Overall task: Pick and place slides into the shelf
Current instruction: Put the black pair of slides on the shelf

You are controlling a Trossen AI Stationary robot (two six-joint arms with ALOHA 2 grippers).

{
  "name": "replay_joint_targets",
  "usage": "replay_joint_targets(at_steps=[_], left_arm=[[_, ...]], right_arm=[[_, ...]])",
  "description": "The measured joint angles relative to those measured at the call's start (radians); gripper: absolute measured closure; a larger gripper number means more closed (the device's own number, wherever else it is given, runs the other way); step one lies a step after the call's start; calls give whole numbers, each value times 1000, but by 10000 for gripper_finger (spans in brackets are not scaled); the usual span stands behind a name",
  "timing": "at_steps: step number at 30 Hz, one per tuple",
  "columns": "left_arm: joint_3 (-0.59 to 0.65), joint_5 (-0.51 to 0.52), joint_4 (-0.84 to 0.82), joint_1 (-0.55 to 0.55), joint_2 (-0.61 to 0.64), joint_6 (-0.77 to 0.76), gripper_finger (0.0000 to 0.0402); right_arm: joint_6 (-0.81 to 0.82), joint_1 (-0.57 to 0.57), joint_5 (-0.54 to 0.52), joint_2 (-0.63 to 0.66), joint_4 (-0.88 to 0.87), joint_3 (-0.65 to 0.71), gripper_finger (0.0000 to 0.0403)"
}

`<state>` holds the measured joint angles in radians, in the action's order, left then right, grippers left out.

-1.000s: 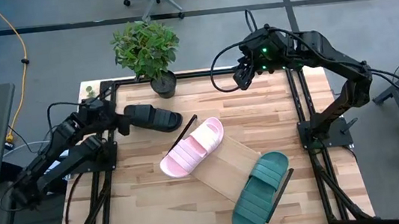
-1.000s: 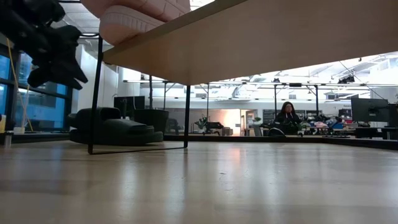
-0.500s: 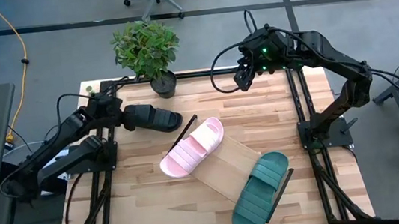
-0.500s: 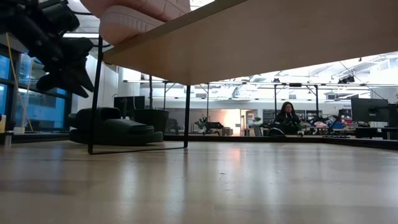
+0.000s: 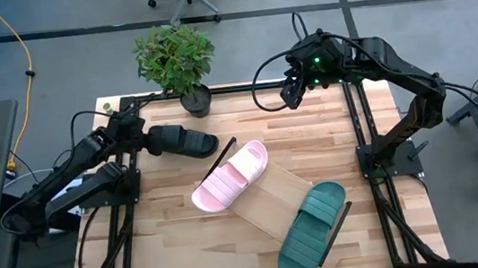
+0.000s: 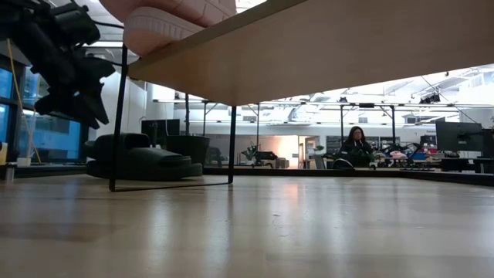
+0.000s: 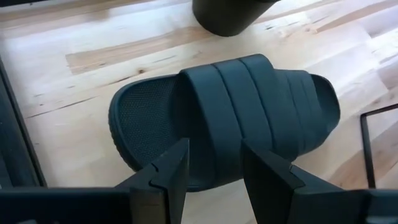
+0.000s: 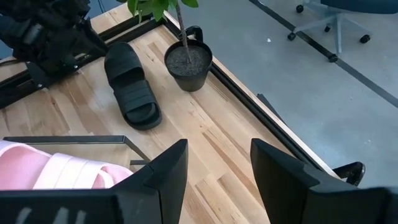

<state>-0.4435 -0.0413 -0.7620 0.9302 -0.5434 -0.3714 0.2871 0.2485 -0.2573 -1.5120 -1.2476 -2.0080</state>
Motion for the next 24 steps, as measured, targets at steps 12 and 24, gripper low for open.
replay_joint_targets(at_steps=[12,24], left_arm=[[0,-126,19,157,-72,79,268],[0,-391,76,399,-115,174,268]], right_arm=[[0,0,0,0,0,0,236],[0,0,0,0,1,0,236]])
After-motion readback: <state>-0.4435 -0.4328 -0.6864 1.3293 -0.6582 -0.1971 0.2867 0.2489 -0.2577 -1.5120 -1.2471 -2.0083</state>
